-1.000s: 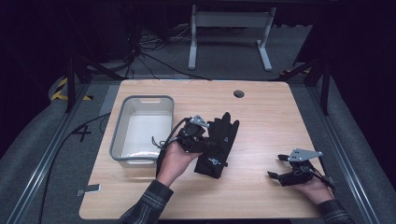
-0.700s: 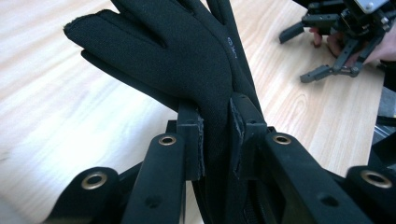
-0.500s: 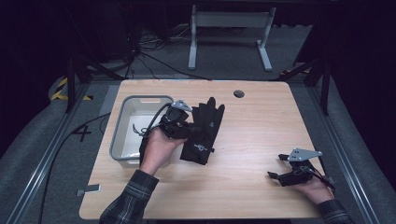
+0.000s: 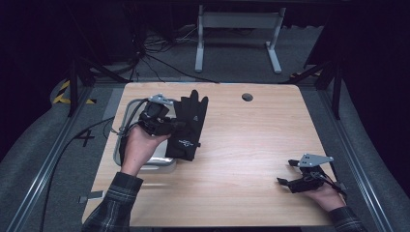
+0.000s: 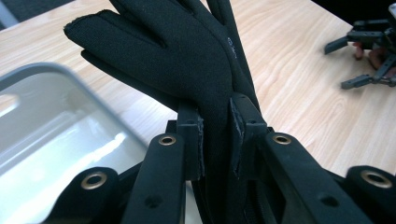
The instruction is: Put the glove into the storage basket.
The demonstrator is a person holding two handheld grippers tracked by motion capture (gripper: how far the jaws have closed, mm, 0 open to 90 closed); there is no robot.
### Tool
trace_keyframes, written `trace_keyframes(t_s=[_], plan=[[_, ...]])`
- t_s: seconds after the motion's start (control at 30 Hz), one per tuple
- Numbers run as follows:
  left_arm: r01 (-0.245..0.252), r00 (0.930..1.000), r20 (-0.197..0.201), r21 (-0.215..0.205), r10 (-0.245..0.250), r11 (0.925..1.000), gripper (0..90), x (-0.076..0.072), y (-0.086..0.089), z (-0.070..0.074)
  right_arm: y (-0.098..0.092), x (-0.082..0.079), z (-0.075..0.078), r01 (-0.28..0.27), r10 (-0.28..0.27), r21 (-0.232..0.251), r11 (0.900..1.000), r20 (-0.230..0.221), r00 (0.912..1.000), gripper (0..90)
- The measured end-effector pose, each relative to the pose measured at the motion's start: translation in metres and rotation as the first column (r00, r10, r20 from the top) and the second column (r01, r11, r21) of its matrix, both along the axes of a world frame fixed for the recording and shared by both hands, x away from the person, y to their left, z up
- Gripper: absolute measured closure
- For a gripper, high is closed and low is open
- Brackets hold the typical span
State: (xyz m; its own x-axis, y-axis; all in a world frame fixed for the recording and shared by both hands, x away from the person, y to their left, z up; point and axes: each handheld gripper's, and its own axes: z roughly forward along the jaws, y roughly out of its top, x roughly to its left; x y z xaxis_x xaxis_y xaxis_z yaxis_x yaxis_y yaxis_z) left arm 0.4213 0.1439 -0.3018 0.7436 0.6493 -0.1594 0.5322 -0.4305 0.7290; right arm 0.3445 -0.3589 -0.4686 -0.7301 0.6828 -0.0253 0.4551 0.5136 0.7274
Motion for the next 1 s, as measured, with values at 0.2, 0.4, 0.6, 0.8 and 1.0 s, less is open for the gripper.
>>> trace_keyframes(t_s=[0.2,0.4,0.6,0.8,1.0], plan=[[-0.054,0.9985,0.004,-0.01,0.054,0.9985,76.8,0.0,0.028,0.006,0.0,0.0,0.0,0.0,0.0,0.0,1.0,0.0,1.0,12.3],[-0.099,0.995,0.005,-0.002,0.099,0.9951,76.8,0.002,0.05,0.007,0.0,0.0,0.0,0.0,0.0,0.0,1.0,0.0,1.0,12.3],[-0.133,0.9911,-0.009,0.014,0.133,0.991,76.8,0.006,0.067,0.0,0.0,0.0,0.0,0.0,0.0,0.0,1.0,0.0,1.0,12.3],[-0.14,0.9891,-0.043,0.025,0.141,0.9899,76.8,0.011,0.073,-0.019,0.0,0.0,0.0,0.0,0.0,0.0,1.0,0.0,1.0,12.3],[-0.147,0.9863,-0.07,0.046,0.15,0.9881,76.9,0.018,0.074,-0.035,0.0,0.0,0.0,0.0,0.0,0.0,1.0,0.0,1.0,12.3]])
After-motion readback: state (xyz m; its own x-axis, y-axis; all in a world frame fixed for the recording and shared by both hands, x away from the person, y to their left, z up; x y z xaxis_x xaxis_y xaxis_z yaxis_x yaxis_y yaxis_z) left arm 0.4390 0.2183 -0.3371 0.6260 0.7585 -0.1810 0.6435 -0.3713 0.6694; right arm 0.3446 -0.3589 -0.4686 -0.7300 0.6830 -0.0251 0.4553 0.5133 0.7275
